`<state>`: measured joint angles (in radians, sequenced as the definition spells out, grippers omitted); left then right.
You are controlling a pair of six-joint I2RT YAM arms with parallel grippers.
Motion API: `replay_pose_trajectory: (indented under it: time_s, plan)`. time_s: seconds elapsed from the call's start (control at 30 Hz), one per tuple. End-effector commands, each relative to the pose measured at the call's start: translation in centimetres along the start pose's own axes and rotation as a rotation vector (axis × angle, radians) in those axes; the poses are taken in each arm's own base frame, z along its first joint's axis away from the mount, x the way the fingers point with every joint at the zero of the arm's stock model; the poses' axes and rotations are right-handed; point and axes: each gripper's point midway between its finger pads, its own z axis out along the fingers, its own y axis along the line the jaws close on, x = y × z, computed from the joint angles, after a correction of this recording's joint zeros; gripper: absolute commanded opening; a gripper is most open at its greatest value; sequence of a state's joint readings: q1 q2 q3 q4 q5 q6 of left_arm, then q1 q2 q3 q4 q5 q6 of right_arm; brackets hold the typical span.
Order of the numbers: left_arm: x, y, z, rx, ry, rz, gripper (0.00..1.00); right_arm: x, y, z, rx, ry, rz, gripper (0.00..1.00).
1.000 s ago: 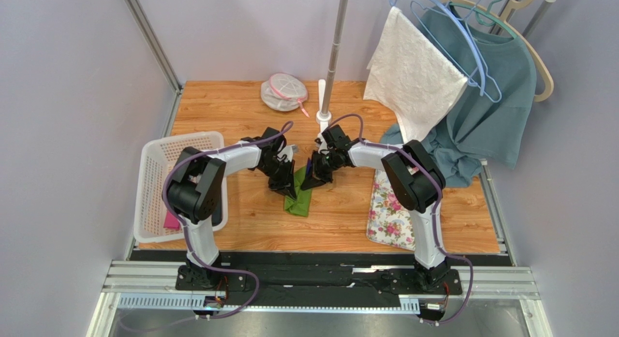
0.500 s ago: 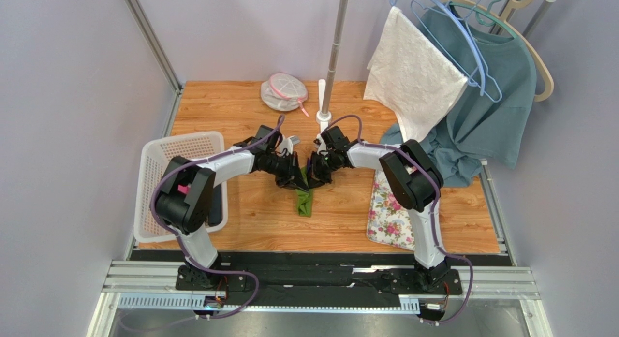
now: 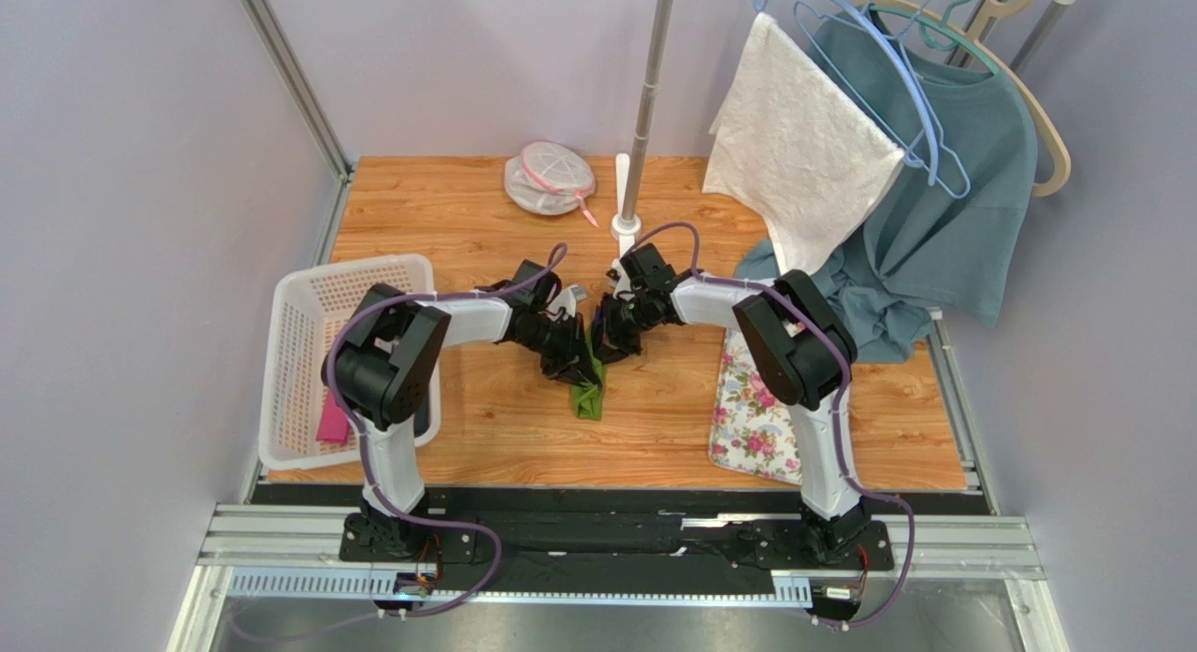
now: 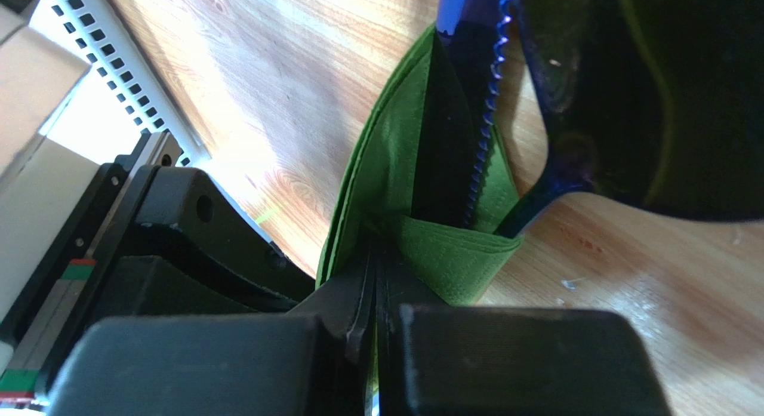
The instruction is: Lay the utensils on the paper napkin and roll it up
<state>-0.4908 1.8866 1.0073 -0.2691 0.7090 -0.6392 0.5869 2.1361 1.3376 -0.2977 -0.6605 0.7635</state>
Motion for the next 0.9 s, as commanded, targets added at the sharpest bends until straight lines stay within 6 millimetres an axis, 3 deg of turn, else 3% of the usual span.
replay_pose_trajectory:
  time_s: [0.0, 0.23, 0.33, 0.6, 0.87]
  plan:
    - [0.0, 3.7, 0.1, -0.147, 0.011, -0.036, 0.01, -0.2, -2.0, -0.1, 0.12, -0.024, -0.005, 0.0]
    - [0.0, 4.4, 0.0, -0.156, 0.015, -0.034, 0.0, -1.7, 3.5, -4.9, -0.001, -0.057, -0.077, 0.05]
    - [-0.2, 4.1, 0.0, -0.138, 0.01, -0.028, 0.0, -2.0, 3.9, -6.2, -0.032, -0.071, -0.068, 0.05]
    - [-0.4, 3.7, -0.1, -0.122, -0.001, -0.004, 0.0, -0.8, 1.9, -4.3, -0.088, -0.013, 0.052, 0.01]
    - [-0.5, 3.7, -0.1, -0.117, -0.001, -0.001, 0.0, -1.3, 0.9, -2.9, -0.098, -0.018, 0.05, 0.0]
